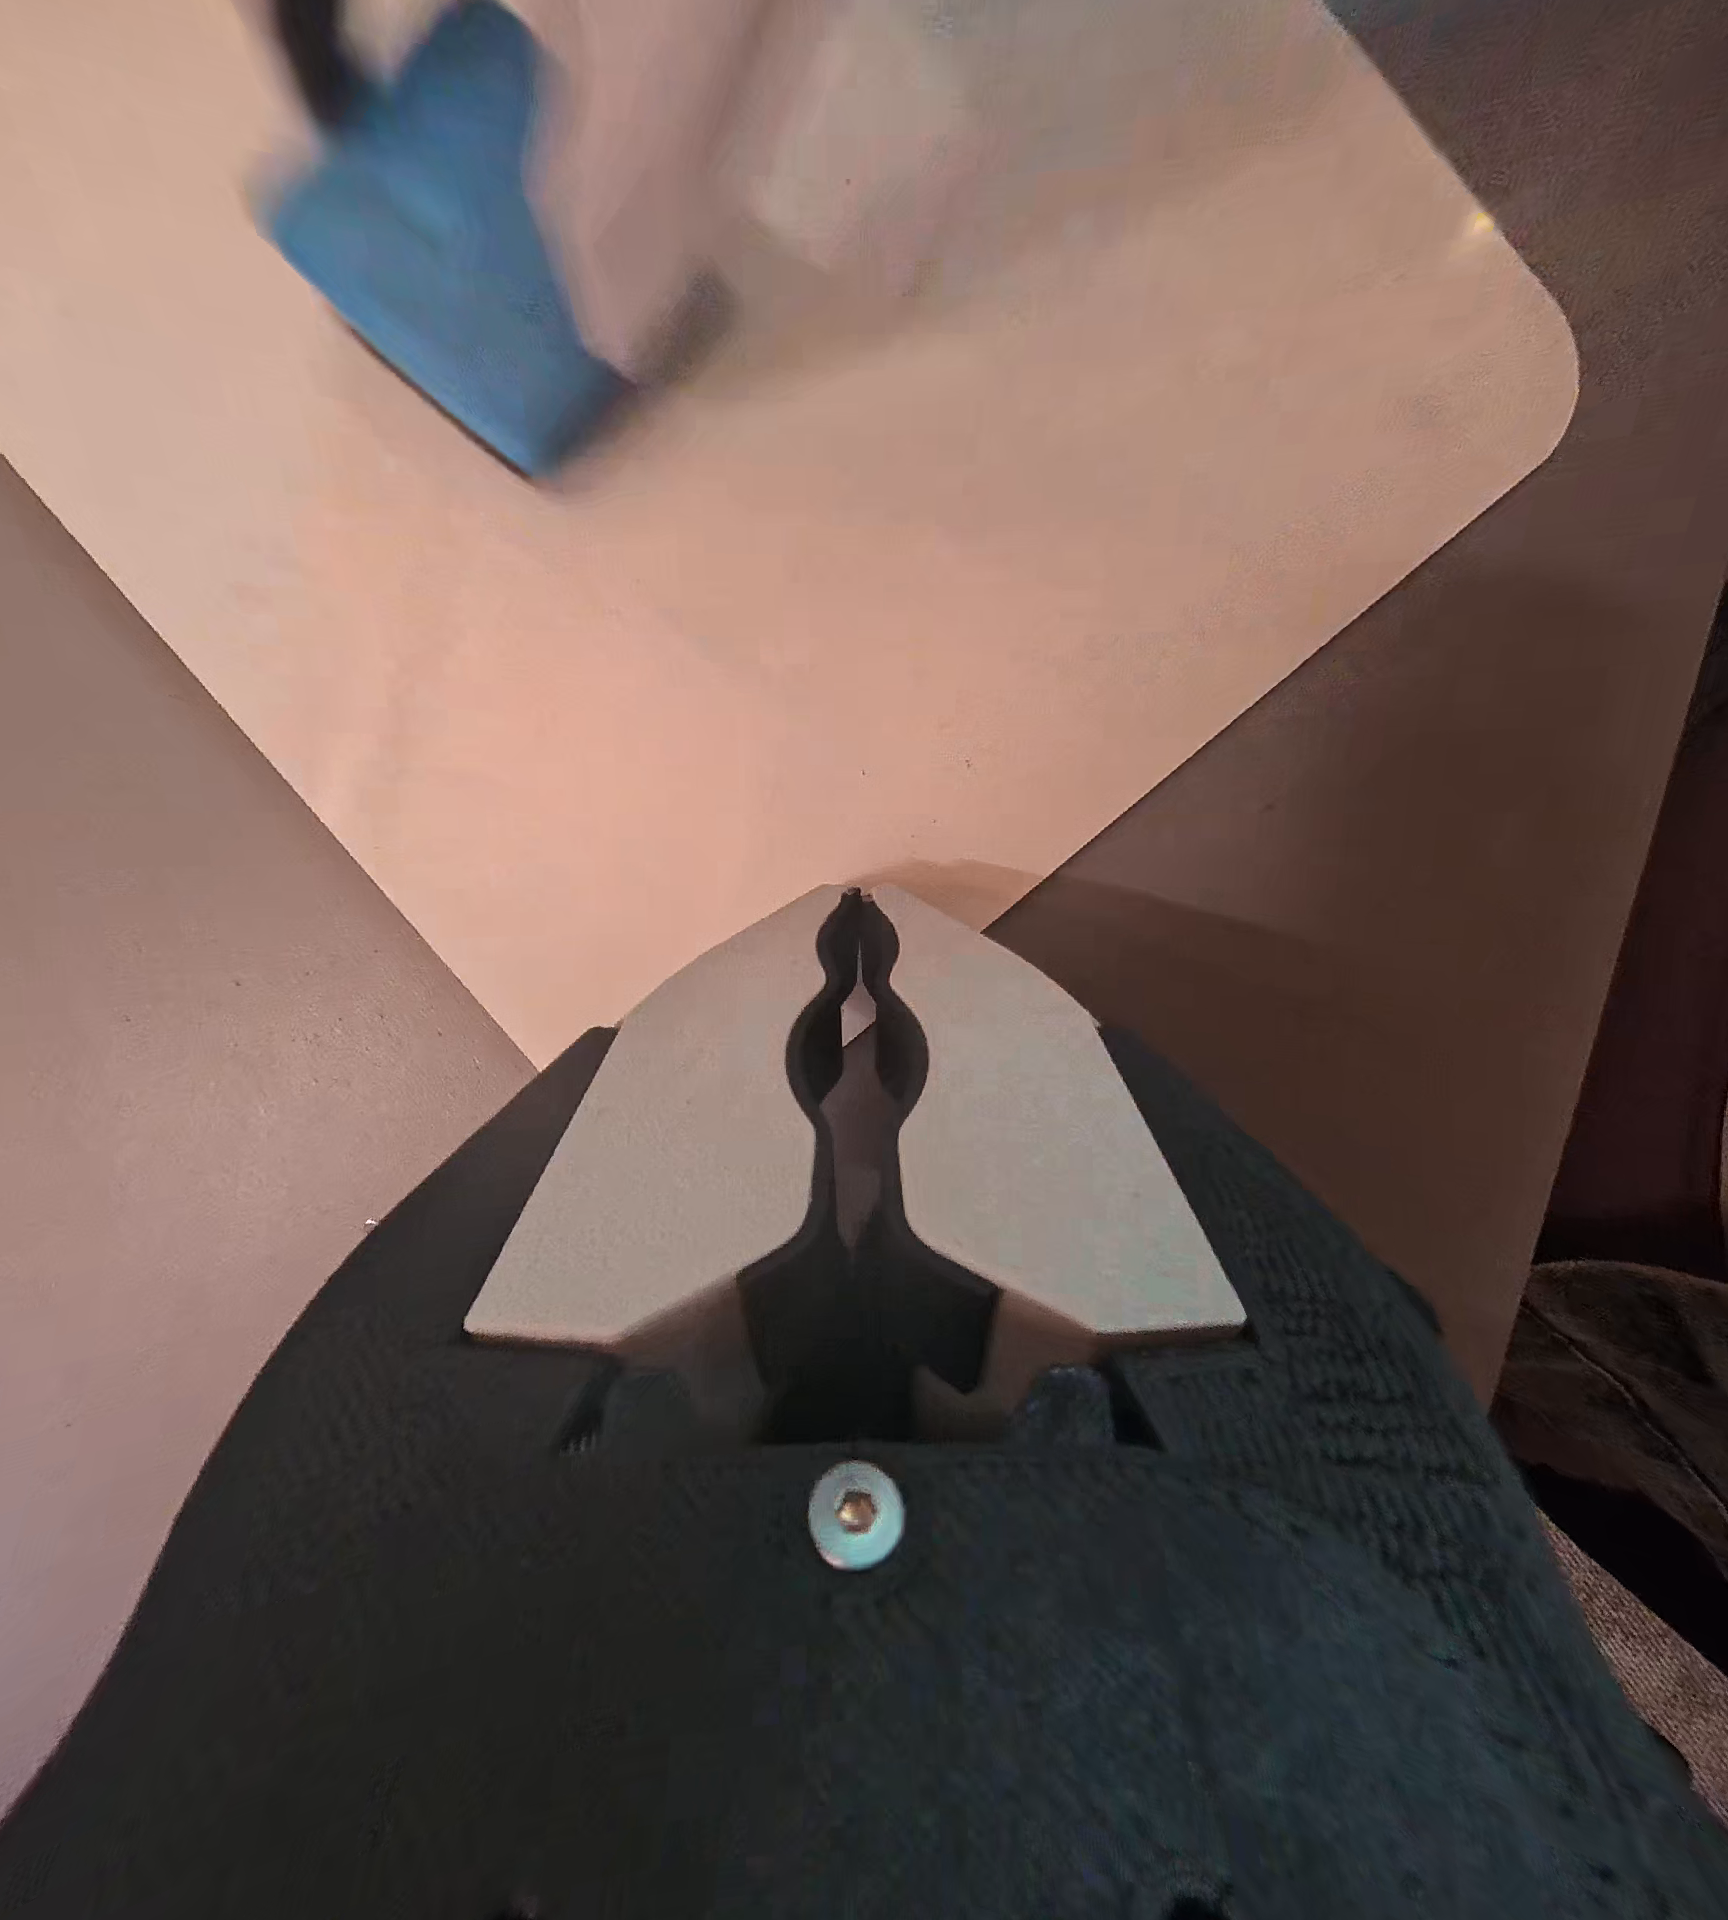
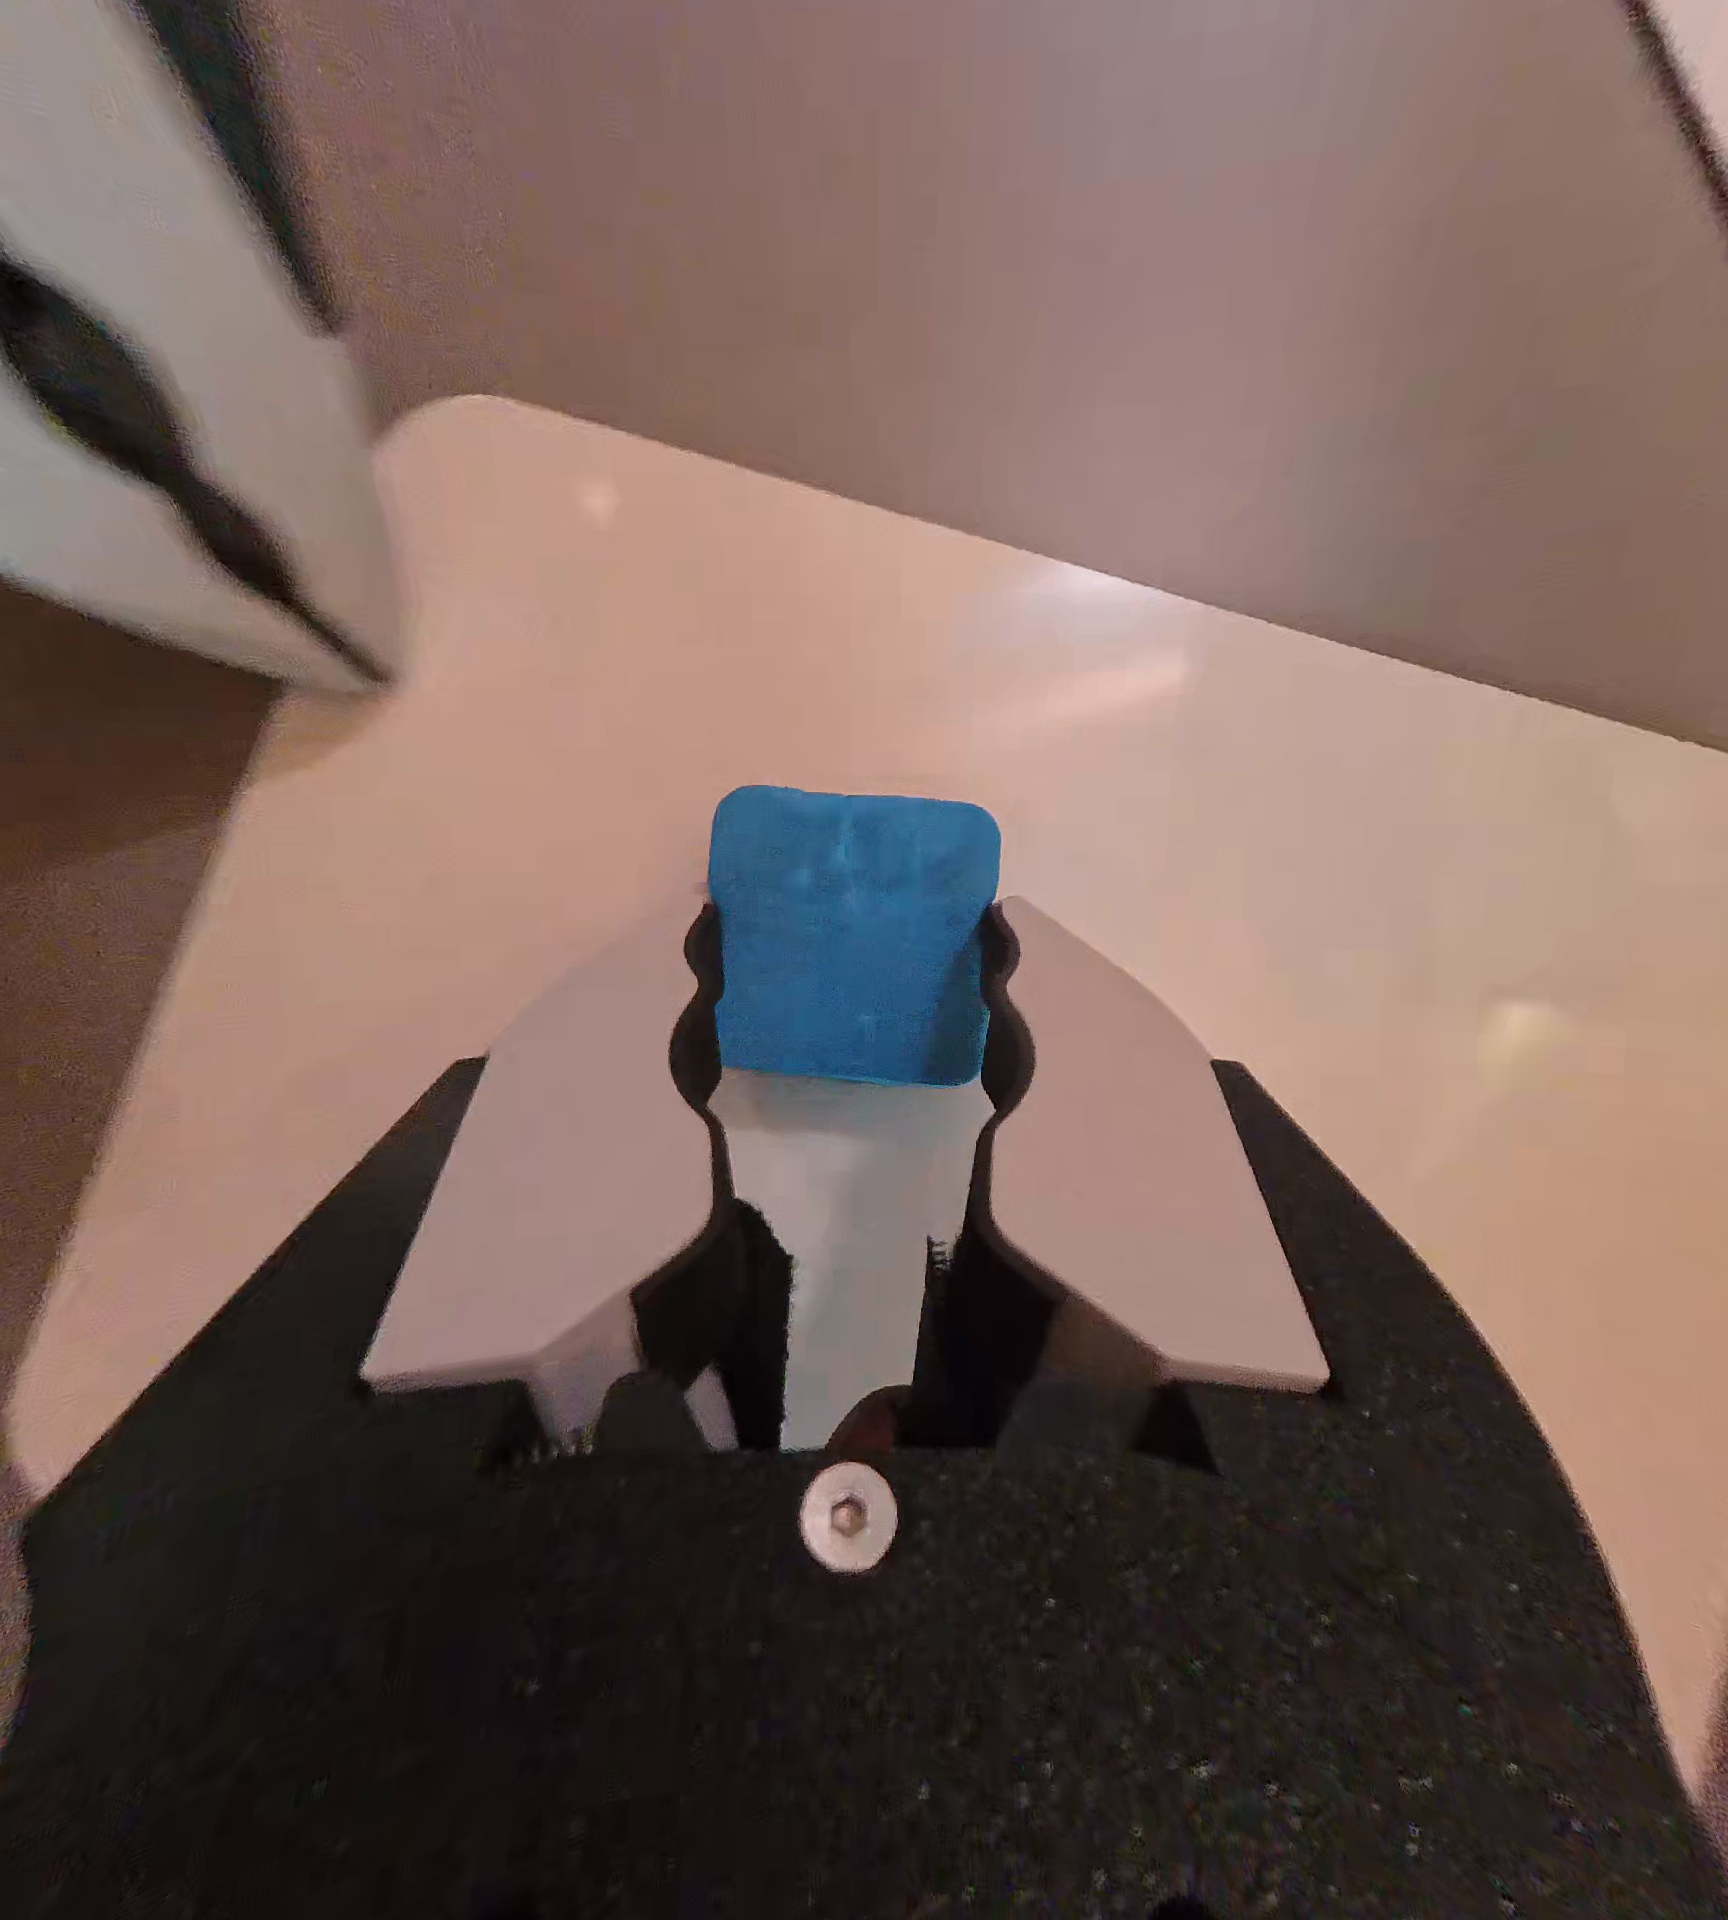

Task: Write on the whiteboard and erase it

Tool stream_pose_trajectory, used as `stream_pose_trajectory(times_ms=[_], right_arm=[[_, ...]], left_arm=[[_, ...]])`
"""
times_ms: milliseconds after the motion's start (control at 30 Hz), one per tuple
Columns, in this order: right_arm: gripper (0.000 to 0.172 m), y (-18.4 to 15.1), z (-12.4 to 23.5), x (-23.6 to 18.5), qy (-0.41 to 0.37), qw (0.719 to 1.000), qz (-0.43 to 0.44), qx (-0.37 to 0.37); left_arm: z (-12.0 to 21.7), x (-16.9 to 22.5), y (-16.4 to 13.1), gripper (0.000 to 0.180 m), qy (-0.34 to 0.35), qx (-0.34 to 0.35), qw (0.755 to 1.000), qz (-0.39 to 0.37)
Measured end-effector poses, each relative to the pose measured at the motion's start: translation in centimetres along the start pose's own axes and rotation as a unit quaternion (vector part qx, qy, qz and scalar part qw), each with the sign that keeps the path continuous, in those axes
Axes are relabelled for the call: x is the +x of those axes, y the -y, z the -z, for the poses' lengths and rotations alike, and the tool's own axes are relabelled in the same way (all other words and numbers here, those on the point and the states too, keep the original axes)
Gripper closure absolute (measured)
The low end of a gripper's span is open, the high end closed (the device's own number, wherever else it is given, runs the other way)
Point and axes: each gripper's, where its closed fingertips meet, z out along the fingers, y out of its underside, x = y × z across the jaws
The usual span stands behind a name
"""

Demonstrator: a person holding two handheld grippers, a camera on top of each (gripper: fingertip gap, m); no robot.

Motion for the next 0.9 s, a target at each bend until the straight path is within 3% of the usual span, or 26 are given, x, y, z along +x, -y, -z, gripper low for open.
stream_pose_trajectory(times_ms=[133, 200, 267, 367, 433, 500, 600, 667, 733, 900], right_arm=[[0.123, -0.9, 0.6, 14.1, -0.101, 0.988, -0.119, -0.003], [0.123, -0.4, 0.2, 17.1, -0.118, 0.983, -0.14, 0.001], [0.123, 0.8, -0.7, 15.9, -0.108, 0.987, -0.12, -0.007], [0.123, 3.5, -2.7, 7.1, -0.005, 0.999, -0.036, -0.001], [0.123, 3.8, -3.0, 3.6, 0.02, 0.999, 0.023, -0.017], [0.123, 3.6, -2.8, 5.3, 0.028, 0.999, 0.001, -0.014], [0.123, 2.1, -1.7, 14.7, -0.065, 0.993, -0.097, -0.009], [0.123, 1.4, -1.3, 17.4, -0.085, 0.987, -0.139, 0.004], [0.123, 1.7, -1.5, 15.8, -0.088, 0.99, -0.111, -0.003], [0.123, 3.1, -2.4, -0.4, 0.017, 1.0, 0.014, 0.006]], left_arm=[[0.1, 0.0, -0.1, 0.179, -0.002, -0.002, 1.0, 0.005], [0.1, 0.0, -0.1, 0.179, -0.002, -0.004, 1.0, 0.005], [0.1, 0.0, -0.1, 0.179, -0.002, -0.003, 1.0, 0.005], [0.1, 0.0, -0.1, 0.18, -0.005, 0.005, 1.0, 0.007], [0.1, 0.0, -0.1, 0.179, -0.006, 0.009, 1.0, 0.008], [0.1, 0.0, -0.1, 0.179, -0.007, 0.007, 1.0, 0.006], [0.1, 0.0, -0.1, 0.179, -0.008, 0.006, 1.0, 0.007], [0.1, 0.0, -0.1, 0.179, -0.007, 0.01, 1.0, 0.009], [0.1, 0.0, -0.1, 0.179, -0.004, 0.012, 1.0, 0.01], [0.1, 0.0, -0.1, 0.179, -0.009, 0.015, 1.0, 0.01]])
